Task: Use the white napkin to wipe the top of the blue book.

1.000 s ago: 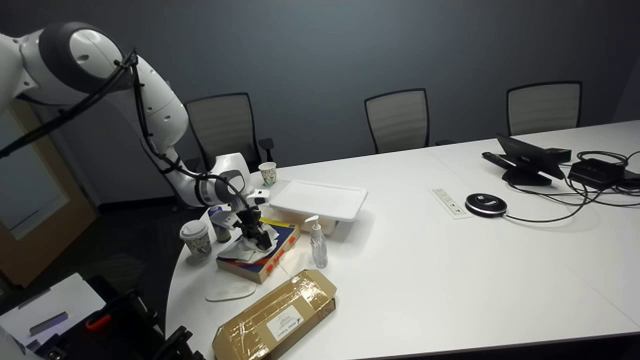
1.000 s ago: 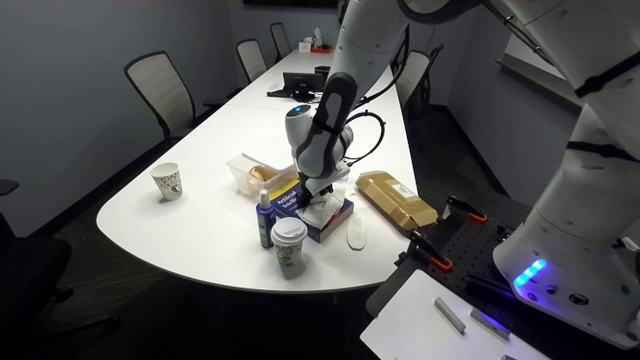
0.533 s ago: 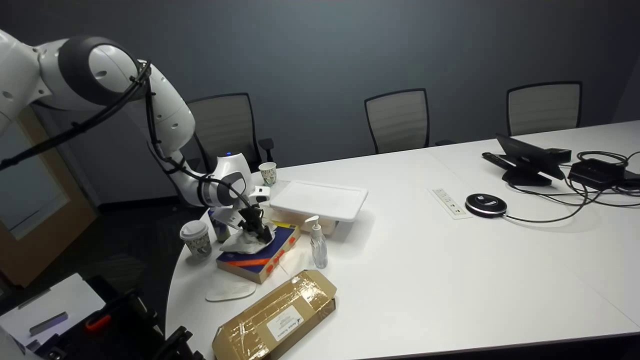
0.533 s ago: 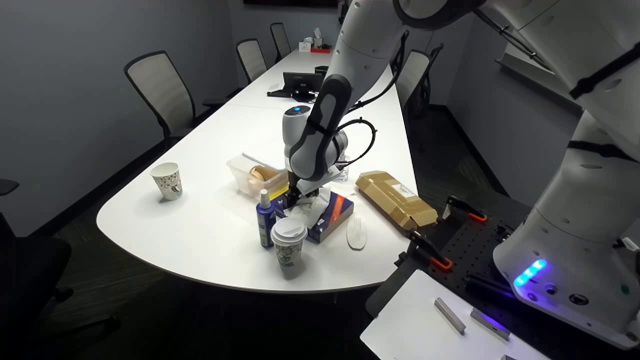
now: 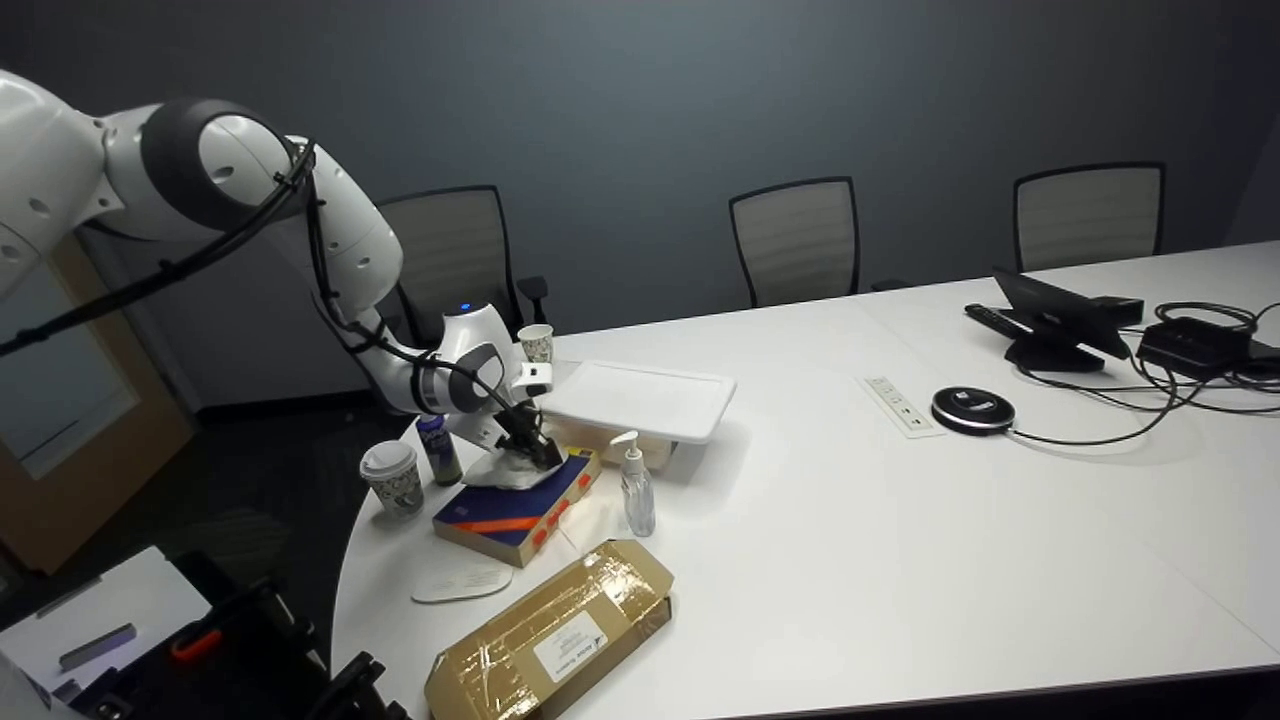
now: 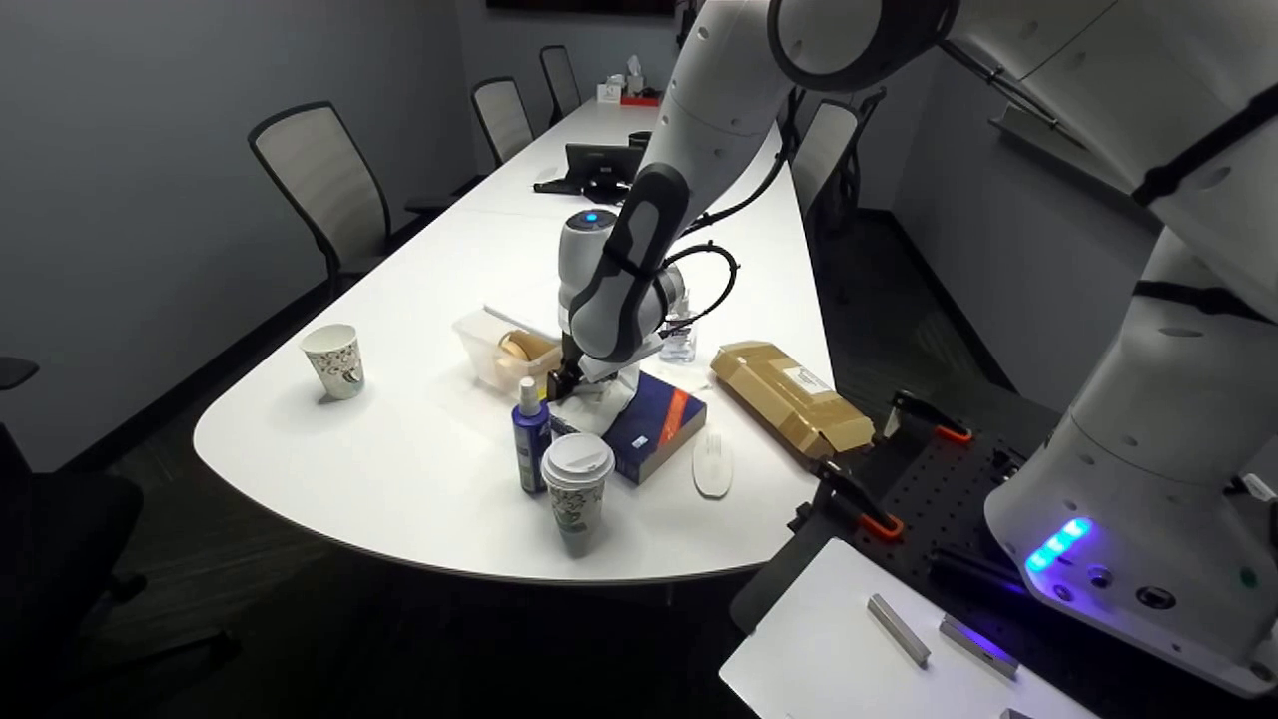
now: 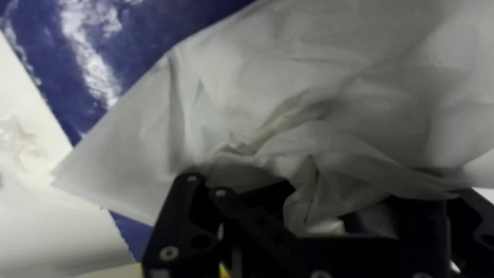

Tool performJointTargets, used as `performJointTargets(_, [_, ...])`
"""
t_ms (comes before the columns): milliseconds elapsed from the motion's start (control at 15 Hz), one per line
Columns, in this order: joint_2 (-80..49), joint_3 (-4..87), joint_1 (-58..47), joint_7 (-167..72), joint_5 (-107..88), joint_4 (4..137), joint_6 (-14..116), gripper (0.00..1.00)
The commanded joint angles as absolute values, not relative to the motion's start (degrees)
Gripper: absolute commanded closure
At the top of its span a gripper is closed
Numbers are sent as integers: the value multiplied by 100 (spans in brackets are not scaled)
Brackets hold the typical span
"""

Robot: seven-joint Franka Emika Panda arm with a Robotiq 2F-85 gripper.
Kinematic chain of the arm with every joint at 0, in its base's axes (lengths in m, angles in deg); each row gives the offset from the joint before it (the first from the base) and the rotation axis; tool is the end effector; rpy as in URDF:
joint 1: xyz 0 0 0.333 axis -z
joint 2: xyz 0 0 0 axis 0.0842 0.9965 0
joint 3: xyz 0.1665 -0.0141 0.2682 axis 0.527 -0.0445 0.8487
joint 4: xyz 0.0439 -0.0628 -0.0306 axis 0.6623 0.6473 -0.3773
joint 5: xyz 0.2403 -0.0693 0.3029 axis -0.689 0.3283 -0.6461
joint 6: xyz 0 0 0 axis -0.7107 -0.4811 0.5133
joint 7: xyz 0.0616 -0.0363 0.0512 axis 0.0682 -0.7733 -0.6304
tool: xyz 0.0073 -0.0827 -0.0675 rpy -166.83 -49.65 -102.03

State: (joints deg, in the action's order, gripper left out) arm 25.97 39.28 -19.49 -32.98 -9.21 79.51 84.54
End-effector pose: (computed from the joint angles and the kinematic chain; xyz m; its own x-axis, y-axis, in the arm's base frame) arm 0.6198 0.0979 0.0104 0.9815 -0.0688 0.1787 -0.0801 -0.9952 0.0567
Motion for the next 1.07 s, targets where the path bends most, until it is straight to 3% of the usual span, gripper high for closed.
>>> performJointTargets(0, [2923,3657,-1982,-3348,-1129,7648,8702,100])
performJointTargets(1000, [2473,3484,-1857,-3271,-1653,8634,8834,100])
